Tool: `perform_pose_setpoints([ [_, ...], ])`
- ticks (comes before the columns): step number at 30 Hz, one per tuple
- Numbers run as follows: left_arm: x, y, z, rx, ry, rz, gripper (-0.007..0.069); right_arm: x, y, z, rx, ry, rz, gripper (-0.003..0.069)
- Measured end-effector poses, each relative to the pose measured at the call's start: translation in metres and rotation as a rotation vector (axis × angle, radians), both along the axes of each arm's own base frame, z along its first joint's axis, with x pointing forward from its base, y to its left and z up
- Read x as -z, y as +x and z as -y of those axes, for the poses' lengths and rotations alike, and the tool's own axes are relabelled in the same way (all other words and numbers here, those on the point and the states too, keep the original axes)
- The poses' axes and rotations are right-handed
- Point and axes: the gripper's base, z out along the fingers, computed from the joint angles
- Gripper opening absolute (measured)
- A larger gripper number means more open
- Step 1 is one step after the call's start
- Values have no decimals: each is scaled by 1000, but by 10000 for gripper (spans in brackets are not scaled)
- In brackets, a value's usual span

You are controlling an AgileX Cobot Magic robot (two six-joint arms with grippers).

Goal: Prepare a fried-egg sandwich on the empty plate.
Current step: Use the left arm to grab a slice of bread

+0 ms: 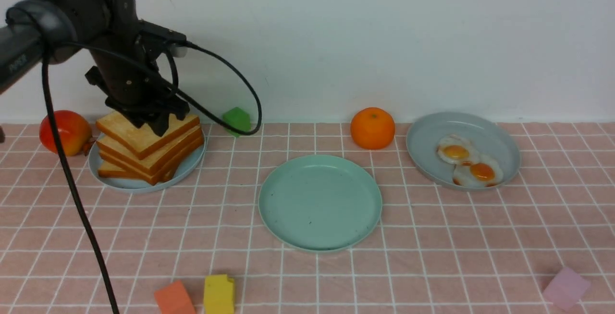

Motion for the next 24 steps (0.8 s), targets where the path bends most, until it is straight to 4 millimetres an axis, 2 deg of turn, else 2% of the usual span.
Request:
perform_pose_setpoints([
  [2,6,3,0,2,6,1,399,0,0,0,1,1,3,4],
  [4,14,5,0,2,8,-13,420,-1,0,0,1,2,7,4],
  [8,29,8,0,24,25,-45,432,-1,0,0,2,2,8,6],
  [13,29,9,0,45,35,-43,430,-1,1,0,4,0,12,9],
  [16,33,11,-1,51,45,-41,371,-1,1,0,4,0,13,12],
  [22,33,12,-1,58,55,-35,153,-1,1,0,4,0,13,15],
  [24,34,12,1,68,66,-38,56,-1,1,0,4,1,15,15],
])
